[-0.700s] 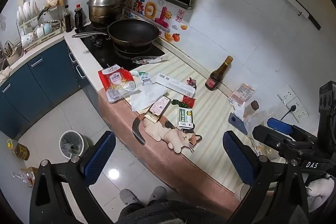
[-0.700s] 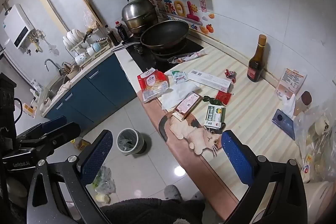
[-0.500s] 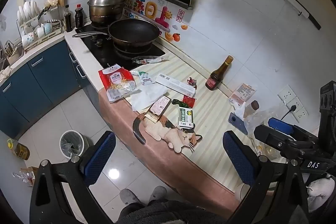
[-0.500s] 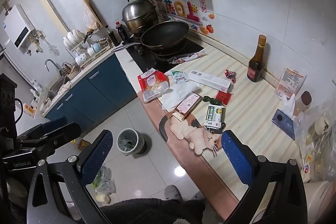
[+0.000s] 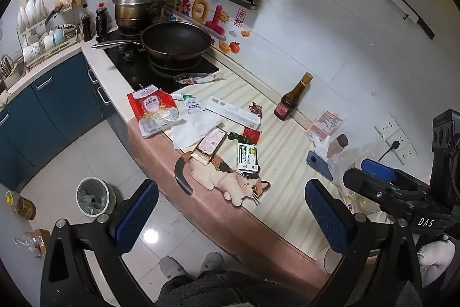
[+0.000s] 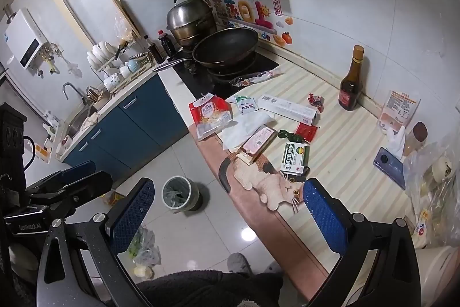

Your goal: Collect trash

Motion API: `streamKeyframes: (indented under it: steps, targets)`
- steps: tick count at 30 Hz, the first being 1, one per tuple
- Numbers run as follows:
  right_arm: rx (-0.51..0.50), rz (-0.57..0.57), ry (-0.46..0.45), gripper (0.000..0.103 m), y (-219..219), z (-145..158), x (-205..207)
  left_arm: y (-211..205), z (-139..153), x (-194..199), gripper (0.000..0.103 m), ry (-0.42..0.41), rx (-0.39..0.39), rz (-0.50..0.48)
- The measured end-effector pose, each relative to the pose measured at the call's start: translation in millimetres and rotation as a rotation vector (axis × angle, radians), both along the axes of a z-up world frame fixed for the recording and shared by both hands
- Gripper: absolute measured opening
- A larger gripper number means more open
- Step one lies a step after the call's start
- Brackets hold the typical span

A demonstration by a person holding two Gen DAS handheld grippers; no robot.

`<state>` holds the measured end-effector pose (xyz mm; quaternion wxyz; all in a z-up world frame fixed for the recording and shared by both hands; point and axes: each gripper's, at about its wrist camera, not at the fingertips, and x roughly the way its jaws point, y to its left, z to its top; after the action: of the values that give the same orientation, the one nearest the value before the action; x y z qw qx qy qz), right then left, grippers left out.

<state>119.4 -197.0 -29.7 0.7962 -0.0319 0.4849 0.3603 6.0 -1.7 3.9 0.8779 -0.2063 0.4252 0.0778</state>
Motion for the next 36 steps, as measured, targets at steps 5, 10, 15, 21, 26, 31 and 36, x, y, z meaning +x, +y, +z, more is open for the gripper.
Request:
streamKeyframes:
  steps: [5,10,15,21,26,31,36]
  targets:
    - [0.001,0.003,0.0,0.103,0.7,-1.0,-1.9,2.3,-2.8,-4.4,0.103,-0.007,-0.002,-0.005]
    - [0.006,0.006,0.002,0.103,2.5,0.8,-1.0,0.6,-2.4,-4.2,0.103,-0.008,-0.001,-0.005]
    - [0.01,0.009,0.003,0.103,2.5,4.3,-0.4,-0.6,-2.0,-3.8,0.103,-0.007,-0.001,-0.007]
    - [0.011,0.013,0.001,0.103,3.0,5.0,-1.3,-0.4,-1.7,-3.2,0.103,-0.01,-0.001,-0.007]
    - [0.012,0.015,0.0,0.103,4.3,6.0,-2.7,-2.0,-1.4,-2.5,0.103,-0.011,-0.001,-0.003]
    - [0.012,0.017,-0.001,0.103,5.4,6.4,-4.4,-2.0,-1.1,-2.7,0.103,-0.011,-0.001,-0.004]
    - [0.013,0.021,-0.003,0.103,7.5,7.9,-5.1,-3.4,-1.0,-0.6,0.103,-0.011,0.0,-0.003]
